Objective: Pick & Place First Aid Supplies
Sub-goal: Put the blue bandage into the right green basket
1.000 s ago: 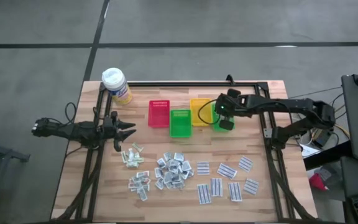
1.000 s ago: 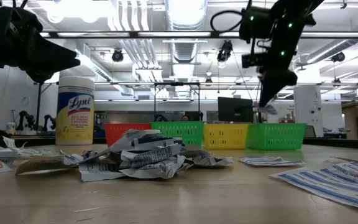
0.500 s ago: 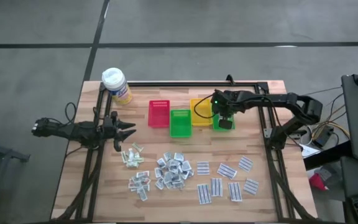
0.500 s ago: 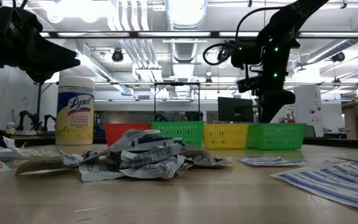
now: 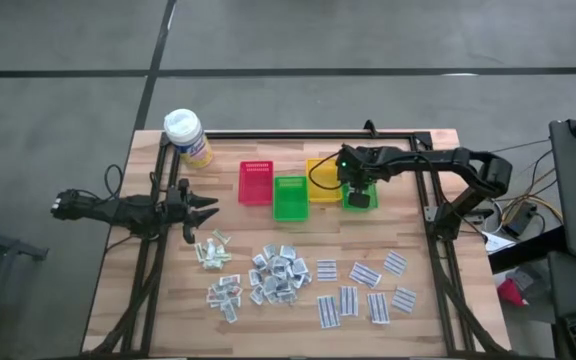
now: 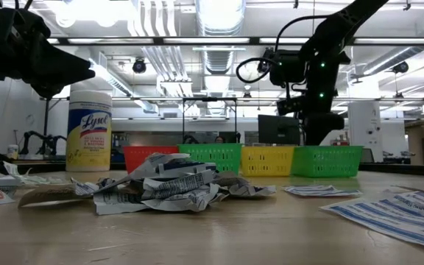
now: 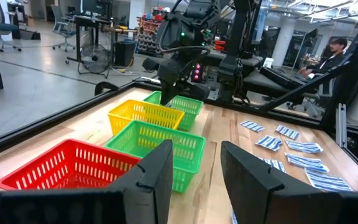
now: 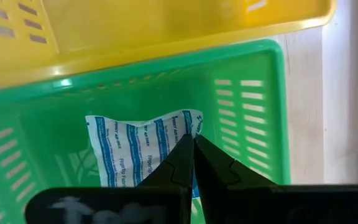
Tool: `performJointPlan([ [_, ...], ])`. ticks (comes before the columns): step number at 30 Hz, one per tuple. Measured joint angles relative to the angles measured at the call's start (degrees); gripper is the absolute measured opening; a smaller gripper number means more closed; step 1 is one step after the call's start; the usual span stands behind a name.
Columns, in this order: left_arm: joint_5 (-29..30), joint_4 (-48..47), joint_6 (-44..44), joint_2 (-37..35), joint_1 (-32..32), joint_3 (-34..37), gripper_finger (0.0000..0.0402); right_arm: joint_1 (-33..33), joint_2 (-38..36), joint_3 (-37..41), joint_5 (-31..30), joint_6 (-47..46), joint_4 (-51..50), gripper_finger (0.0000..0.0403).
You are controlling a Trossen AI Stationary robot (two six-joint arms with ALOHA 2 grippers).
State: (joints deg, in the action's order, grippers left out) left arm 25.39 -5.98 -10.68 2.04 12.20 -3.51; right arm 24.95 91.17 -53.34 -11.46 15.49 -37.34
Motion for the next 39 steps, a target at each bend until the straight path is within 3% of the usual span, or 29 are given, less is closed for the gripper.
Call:
performJointPlan([
  [39, 0.0, 1.0, 0.0, 0.0, 0.0, 0.1, 0.0131, 0.0, 0.1, 0.0, 1.2, 2.7, 1.9, 0.0009],
])
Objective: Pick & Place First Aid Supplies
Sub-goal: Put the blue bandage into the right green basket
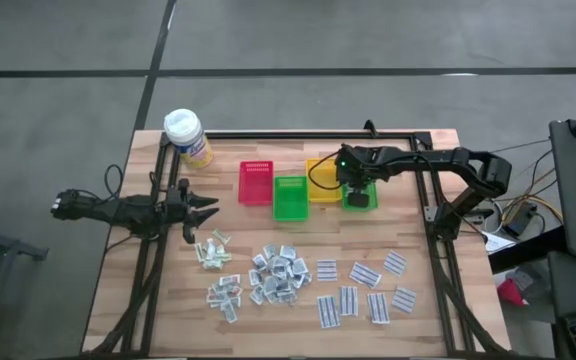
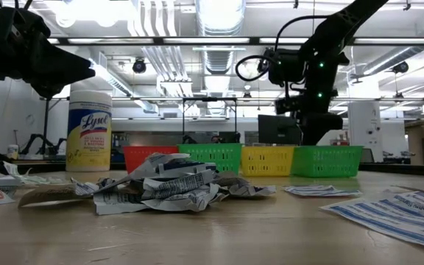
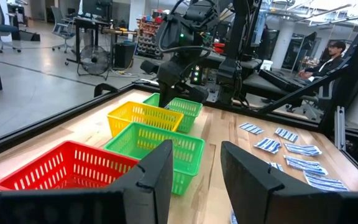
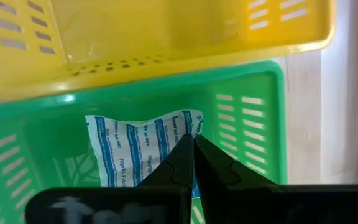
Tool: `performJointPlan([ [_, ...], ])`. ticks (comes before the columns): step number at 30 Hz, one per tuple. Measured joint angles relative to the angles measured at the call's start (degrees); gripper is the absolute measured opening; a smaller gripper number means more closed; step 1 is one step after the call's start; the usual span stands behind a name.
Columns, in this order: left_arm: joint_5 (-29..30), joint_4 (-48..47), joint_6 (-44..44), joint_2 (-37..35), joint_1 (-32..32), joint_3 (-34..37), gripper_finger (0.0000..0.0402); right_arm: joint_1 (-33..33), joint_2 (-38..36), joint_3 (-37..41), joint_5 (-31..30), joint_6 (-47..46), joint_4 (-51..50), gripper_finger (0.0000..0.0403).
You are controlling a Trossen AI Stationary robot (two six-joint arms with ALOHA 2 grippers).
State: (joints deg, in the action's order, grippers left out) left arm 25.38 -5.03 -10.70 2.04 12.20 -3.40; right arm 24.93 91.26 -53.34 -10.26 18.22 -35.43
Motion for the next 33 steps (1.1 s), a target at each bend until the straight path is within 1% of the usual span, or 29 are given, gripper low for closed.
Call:
performJointPlan([
  [4, 0.0, 0.0, 0.0, 0.0, 0.0, 0.0, 0.0131, 0.0, 0.0, 0.0, 0.1, 0.0, 0.3, 0.0017],
  [14, 0.0, 0.0, 0.0, 0.0, 0.0, 0.0, 0.0131, 0.0, 0.0, 0.0, -0.1, -0.1, 0.4, 0.0078],
  [19, 0.0, 0.1, 0.0, 0.0, 0.0, 0.0, 0.0131, 0.0, 0.0, 0.0, -0.2, -0.2, 0.3, 0.0099],
  [27, 0.0, 0.1, 0.0, 0.0, 0.0, 0.0, 0.0131, 0.0, 0.0, 0.0, -0.2, -0.2, -0.5, 0.0117],
  [33, 0.0, 0.1, 0.0, 0.0, 0.0, 0.0, 0.0131, 0.0, -0.2, 0.0, -0.2, -1.6, -1.9, 0.0115],
])
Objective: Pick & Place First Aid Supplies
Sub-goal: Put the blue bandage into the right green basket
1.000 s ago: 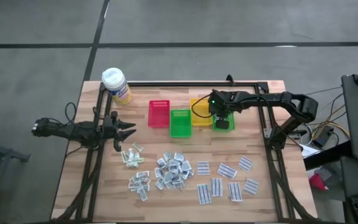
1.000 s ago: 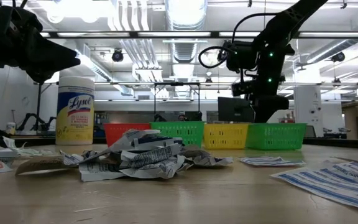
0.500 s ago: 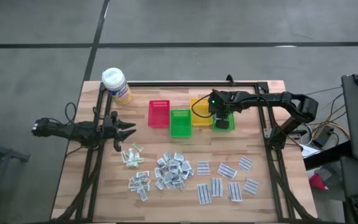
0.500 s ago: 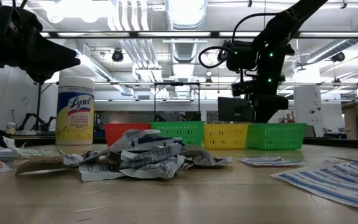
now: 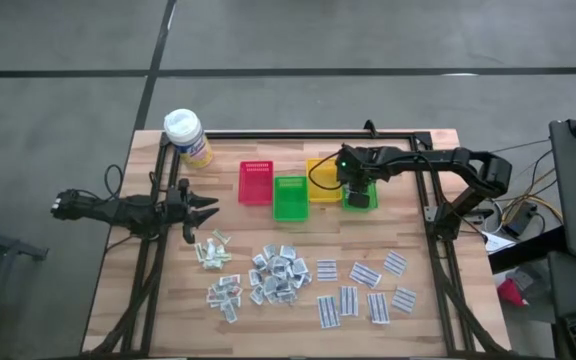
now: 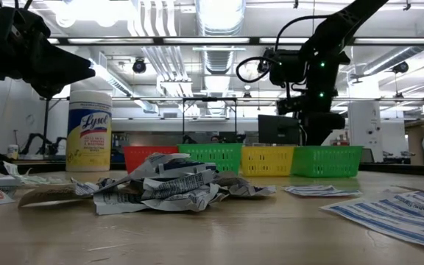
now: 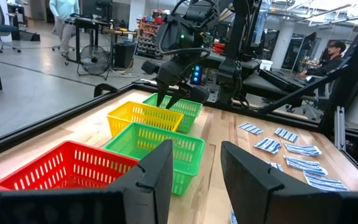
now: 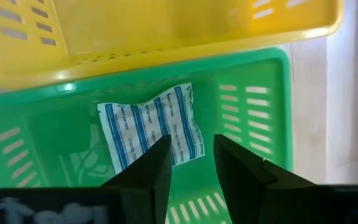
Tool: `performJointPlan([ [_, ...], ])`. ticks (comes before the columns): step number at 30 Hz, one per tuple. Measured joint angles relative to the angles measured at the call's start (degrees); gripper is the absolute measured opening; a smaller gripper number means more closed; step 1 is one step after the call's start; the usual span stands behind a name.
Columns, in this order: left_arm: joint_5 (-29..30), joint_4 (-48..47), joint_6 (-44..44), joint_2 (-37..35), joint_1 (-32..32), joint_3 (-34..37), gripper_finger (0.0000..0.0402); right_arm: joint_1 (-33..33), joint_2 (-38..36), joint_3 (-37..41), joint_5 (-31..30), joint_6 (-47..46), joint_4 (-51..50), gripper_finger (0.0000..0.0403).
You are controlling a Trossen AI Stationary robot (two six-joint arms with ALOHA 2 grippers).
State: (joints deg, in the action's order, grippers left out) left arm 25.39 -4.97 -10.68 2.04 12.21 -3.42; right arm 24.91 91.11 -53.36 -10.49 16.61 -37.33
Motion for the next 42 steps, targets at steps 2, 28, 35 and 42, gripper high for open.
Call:
performJointPlan([
  [2, 0.0, 0.0, 0.0, 0.0, 0.0, 0.0, 0.0131, 0.0, -0.3, 0.0, 0.0, -0.3, -0.2, 0.0112],
  [28, 0.0, -0.1, 0.4, 0.0, 0.0, 0.0, 0.0131, -3.0, -6.4, -14.3, 9.0, -13.6, -17.0, 0.0068],
  [35, 0.0, -0.1, 0.2, 0.0, 0.0, 0.0, 0.0131, -7.9, -6.4, -17.0, 12.3, -16.9, -21.1, 0.0061],
  [42, 0.0, -0.2, 0.2, 0.0, 0.0, 0.0, 0.0131, -14.9, -6.7, -17.2, 12.5, -23.0, -27.4, 0.006],
])
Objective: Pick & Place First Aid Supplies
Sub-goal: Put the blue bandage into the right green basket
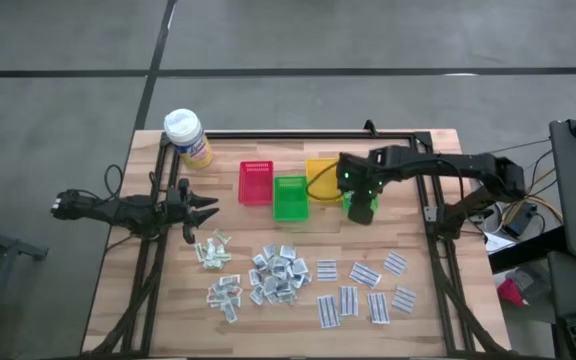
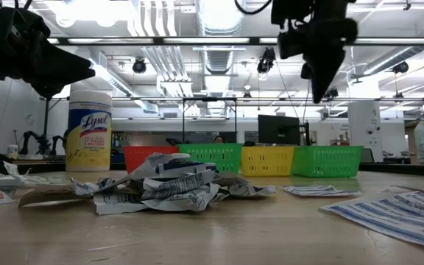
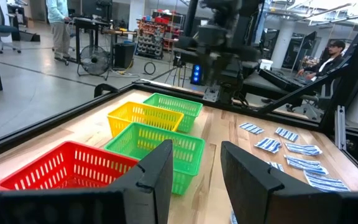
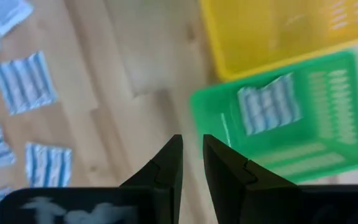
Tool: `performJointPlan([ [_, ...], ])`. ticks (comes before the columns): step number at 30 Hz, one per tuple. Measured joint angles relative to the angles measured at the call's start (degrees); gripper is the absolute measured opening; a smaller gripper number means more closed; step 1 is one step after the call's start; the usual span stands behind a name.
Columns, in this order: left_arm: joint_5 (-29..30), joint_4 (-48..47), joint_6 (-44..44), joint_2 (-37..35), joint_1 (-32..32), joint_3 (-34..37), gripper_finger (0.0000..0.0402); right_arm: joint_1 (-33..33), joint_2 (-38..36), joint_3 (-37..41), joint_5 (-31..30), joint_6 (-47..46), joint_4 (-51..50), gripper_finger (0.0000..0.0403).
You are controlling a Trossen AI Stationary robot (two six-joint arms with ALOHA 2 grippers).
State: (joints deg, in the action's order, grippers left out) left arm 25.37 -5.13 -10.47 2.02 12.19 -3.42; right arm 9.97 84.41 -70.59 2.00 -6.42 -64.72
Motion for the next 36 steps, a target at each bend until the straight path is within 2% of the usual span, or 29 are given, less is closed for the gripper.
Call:
performJointPlan([
  [10, 0.0, 0.0, 0.0, 0.0, 0.0, 0.0, 0.0131, -13.2, -2.7, 0.3, 0.0, -11.8, -2.5, 0.007],
  [22, 0.0, 0.0, 0.1, 0.0, 0.0, 0.0, 0.0131, -27.4, -4.6, 0.5, 0.0, -34.0, -2.6, 0.0057],
  [36, 0.0, 0.0, 0.0, 0.0, 0.0, 0.0, 0.0131, -39.9, -4.5, 3.4, -0.1, -54.8, -2.5, 0.0056],
])
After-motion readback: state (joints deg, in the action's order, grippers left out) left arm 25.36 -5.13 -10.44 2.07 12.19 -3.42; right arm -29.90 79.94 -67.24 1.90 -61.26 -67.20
